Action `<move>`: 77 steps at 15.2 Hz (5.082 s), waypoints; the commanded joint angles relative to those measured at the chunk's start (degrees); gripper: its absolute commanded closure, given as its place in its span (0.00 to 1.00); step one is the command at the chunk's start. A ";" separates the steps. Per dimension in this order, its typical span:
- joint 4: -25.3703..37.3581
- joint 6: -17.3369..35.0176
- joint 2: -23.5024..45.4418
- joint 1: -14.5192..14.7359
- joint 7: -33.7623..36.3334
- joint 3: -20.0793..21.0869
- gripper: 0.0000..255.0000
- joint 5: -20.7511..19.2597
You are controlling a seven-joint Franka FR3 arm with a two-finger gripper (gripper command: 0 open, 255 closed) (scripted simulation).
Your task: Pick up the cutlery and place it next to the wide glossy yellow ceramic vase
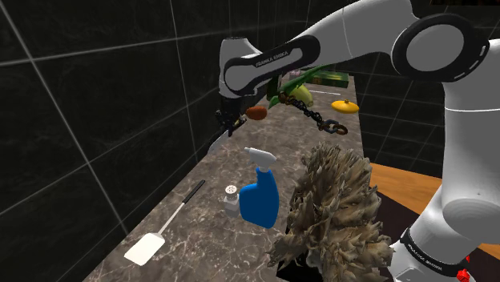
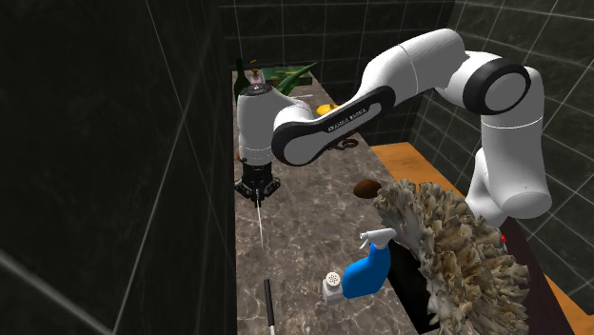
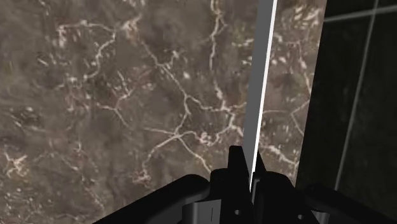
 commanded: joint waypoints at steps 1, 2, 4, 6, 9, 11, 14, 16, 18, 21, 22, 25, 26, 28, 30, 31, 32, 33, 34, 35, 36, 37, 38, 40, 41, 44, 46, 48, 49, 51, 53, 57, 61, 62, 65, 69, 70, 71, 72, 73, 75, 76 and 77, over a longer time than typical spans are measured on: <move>0.89 -1.42 -0.53 0.00 -0.06 0.10 1.00 0.18; 1.34 -2.09 -0.75 -0.01 -0.10 0.14 1.00 0.26; 2.31 -3.45 -1.16 -0.02 -0.18 0.22 1.00 0.41; 3.34 -4.83 -1.52 -0.02 -0.25 0.29 1.00 0.55; 5.01 -6.93 -1.97 0.00 -0.34 0.38 1.00 0.72; 6.21 -8.36 -2.21 0.03 -0.39 0.43 1.00 0.81; 5.11 -8.90 -3.91 -1.01 -1.62 0.31 1.00 1.46; 1.09 -7.66 -6.79 -3.08 -4.09 -0.10 1.00 2.61; -2.50 -6.64 -9.42 -5.02 -6.67 -0.64 1.00 3.72; -7.17 -5.45 -12.96 -7.72 -10.71 -1.69 1.00 5.28; -8.55 -5.13 -14.03 -8.57 -12.09 -2.10 1.00 5.77; -12.22 -4.40 -16.93 -10.99 -16.29 -3.50 1.00 7.09; -13.30 -4.21 -17.79 -11.77 -17.70 -4.00 1.00 7.48; -15.22 -3.93 -19.36 -13.26 -20.54 -5.09 1.00 8.18; -16.86 -3.75 -20.71 -14.73 -23.39 -6.25 1.00 8.79; -17.58 -3.70 -21.31 -15.45 -24.81 -6.84 1.00 9.05; -18.22 -3.66 -21.85 -16.16 -26.23 -7.46 1.00 9.30; -18.80 -3.65 -22.34 -16.86 -27.65 -8.08 1.00 9.51; -19.32 -3.65 -22.78 -17.55 -29.07 -8.73 1.00 9.71; -19.76 -3.67 -23.16 -18.24 -30.48 -9.38 1.00 9.89; -20.14 -3.71 -23.49 -18.93 -31.89 -10.04 1.00 10.05; -20.45 -3.76 -23.77 -19.61 -33.30 -10.70 1.00 10.19; -20.70 -3.83 -23.99 -20.30 -34.70 -11.37 1.00 10.32; -20.99 -4.00 -24.27 -21.66 -37.50 -12.72 1.00 10.53; -21.04 -4.12 -24.33 -22.34 -38.89 -13.39 1.00 10.63; -20.79 -4.53 -24.18 -24.36 -43.05 -15.45 1.00 10.87; -20.29 -4.87 -23.82 -25.69 -45.80 -16.81 1.00 11.03; -19.53 -5.28 -23.24 -27.06 -48.53 -18.13 1.00 11.20; -19.05 -5.50 -22.87 -27.73 -49.89 -18.79 1.00 11.29; -17.88 -6.00 -21.97 -29.09 -52.59 -20.09 1.00 11.50; -16.45 -6.56 -20.86 -30.49 -55.27 -21.32 1.00 11.76; -12.74 -7.94 -18.01 -33.31 -60.55 -23.66 1.00 12.44; -7.85 -9.70 -14.33 -36.30 -65.67 -25.72 1.00 13.39; -6.43 -10.22 -13.27 -37.08 -66.92 -26.18 1.00 13.67; -4.06 -10.58 -10.97 -38.63 -69.34 -26.98 1.00 14.31; -6.31 -7.74 -10.35 -38.62 -69.72 -26.90 1.00 14.58; -6.83 -7.04 -10.17 -38.62 -69.81 -26.88 1.00 14.66; -7.35 -6.34 -9.97 -38.62 -69.91 -26.85 1.00 14.74; -7.84 -5.64 -9.76 -38.62 -70.02 -26.83 1.00 14.82; -8.32 -4.95 -9.54 -38.62 -70.12 -26.81 1.00 14.91; -9.24 -3.58 -9.07 -38.63 -70.33 -26.75 1.00 15.10; -9.68 -2.90 -8.82 -38.64 -70.44 -26.73 1.00 15.19; -10.11 -2.23 -8.56 -38.65 -70.55 -26.70 1.00 15.30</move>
